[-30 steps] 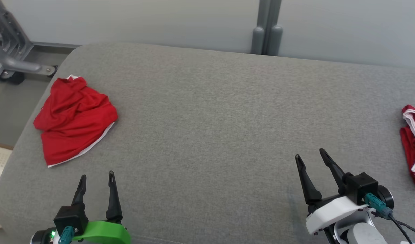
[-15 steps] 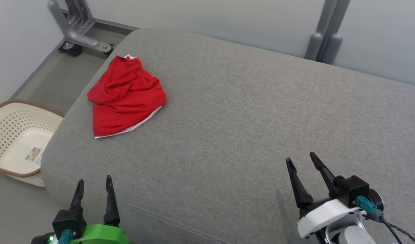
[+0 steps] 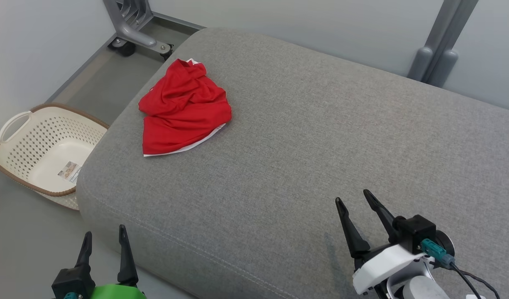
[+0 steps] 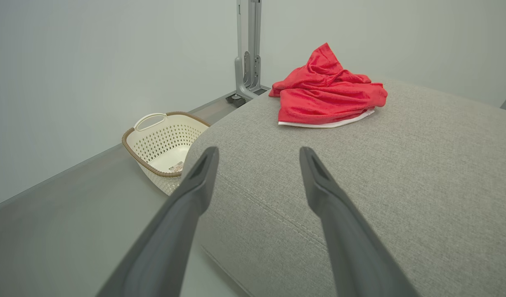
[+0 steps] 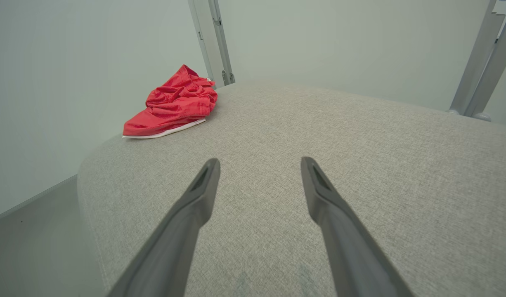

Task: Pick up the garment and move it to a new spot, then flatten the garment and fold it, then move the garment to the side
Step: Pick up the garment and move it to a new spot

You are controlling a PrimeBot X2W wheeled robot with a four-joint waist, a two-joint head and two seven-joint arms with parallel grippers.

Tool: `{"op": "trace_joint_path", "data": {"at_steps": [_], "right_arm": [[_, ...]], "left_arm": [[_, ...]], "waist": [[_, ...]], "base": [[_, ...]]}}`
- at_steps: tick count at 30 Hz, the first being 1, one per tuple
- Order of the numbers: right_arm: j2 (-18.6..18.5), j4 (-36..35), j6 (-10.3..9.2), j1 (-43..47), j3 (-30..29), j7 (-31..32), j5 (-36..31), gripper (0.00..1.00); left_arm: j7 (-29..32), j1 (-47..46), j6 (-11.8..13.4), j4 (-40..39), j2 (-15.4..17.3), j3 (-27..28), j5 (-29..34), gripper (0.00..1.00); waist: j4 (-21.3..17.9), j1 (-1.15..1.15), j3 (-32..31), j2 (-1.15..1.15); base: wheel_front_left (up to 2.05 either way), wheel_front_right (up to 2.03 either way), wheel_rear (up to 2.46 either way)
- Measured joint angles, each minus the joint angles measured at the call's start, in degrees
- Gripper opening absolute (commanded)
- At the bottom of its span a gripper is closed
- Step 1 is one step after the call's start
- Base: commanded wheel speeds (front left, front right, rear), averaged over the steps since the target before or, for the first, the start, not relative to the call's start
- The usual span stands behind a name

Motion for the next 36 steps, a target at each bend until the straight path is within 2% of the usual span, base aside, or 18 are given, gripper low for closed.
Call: {"op": "trace_joint_path", "data": {"at_steps": [4, 8, 17, 24, 32, 36], "right_arm": [[-0.1, 0.0, 0.00, -0.2, -0.1, 0.0, 0.3, 1.00], [-0.5, -0.5, 0.00, 0.0, -1.5, 0.0, 0.2, 1.00], [-4.6, -2.8, 0.00, -2.0, -1.5, 0.0, -1.3, 1.00], [-8.3, -5.8, 0.00, -5.9, -1.3, 0.0, -1.4, 1.00], [-9.9, -9.9, 0.00, -9.5, -2.5, 0.1, -1.3, 1.00], [-11.0, -12.3, 0.00, -9.7, -4.4, 0.9, -1.4, 1.00]], "left_arm": [[0.0, 0.1, -0.4, 0.4, 0.0, -0.2, -0.9, 1.00], [0.0, -0.9, -2.4, 2.7, 0.0, -1.2, -2.7, 1.00], [0.0, -13.5, -6.0, 11.6, 0.4, 0.9, -3.6, 1.00], [0.0, -28.5, -8.4, 19.3, 5.0, 1.7, -3.6, 1.00], [1.4, -42.7, -9.0, 31.4, 12.1, 1.6, -5.3, 1.00], [3.1, -47.9, -9.2, 36.2, 13.4, 1.5, -6.7, 1.00]], "waist": [[0.0, 0.00, 0.4, 0.00], [-0.1, 0.00, 1.3, 0.00], [-2.1, 0.00, 5.8, 0.00], [-5.7, 0.00, 11.8, 0.00], [-11.0, 0.00, 18.4, 0.00], [-13.7, 0.00, 21.6, 0.00]], "base": [[0.00, 0.00, 0.00], [0.00, 0.00, 0.00], [0.00, 0.00, 0.00], [0.00, 0.00, 0.00], [0.00, 0.00, 0.00], [0.00, 0.00, 0.00]]}}
